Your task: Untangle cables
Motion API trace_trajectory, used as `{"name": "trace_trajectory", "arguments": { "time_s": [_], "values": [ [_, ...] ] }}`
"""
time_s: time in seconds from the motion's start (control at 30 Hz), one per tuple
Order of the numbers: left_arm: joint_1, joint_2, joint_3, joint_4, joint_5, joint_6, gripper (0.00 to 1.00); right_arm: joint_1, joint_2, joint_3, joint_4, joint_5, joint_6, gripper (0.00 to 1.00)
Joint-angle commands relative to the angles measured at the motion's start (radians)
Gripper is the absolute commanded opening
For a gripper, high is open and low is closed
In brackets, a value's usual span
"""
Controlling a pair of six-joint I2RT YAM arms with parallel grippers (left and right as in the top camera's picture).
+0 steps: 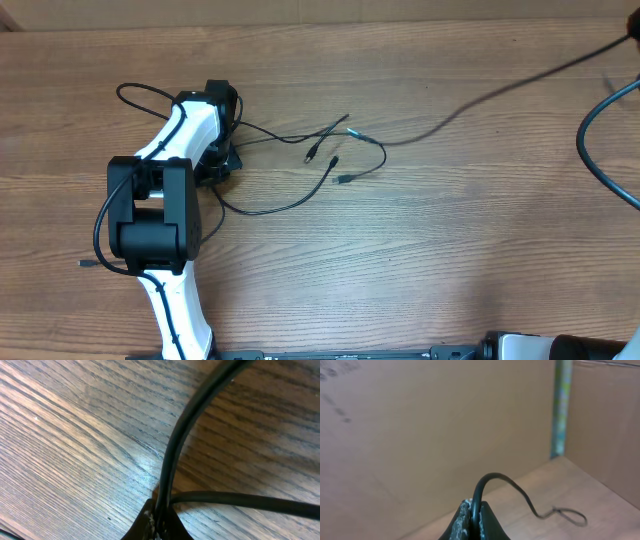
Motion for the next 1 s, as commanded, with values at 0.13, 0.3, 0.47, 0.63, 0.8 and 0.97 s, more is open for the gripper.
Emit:
{"name": "trace_trajectory", "arguments": {
  "time_s": [0.13,0.3,0.47,0.63,0.8,0.97],
  "values": [
    [0.022,0.061,-0.048,0.026,0.002,-0.021,0.05,-0.033,0.052,0.021,-0.13,0.414,-0.003,0.04],
    [0.048,0.061,-0.048,0.025,0.006,-0.025,0.06,-0.105,0.087,0.019,-0.213,0.351,0.1,0.04],
    [0.087,0.061,-0.048,0.026,0.089,-0.024,0.04,-0.138,0.113,0.019,-0.261,0.073,0.102,0.04],
    [0.085,0.061,-0.048,0.041,0.137,-0.02,0.04,-0.138,0.165,0.012,-0.347,-0.159,0.102,0.05],
    [0.058,0.061,-0.048,0.048,0.137,-0.019,0.04,-0.138,0.234,0.008,-0.447,-0.278,0.102,0.05],
    [0.038,0.061,-0.048,0.05,0.137,-0.019,0.04,-0.138,0.352,0.006,-0.545,-0.303,0.102,0.04]
  ]
}}
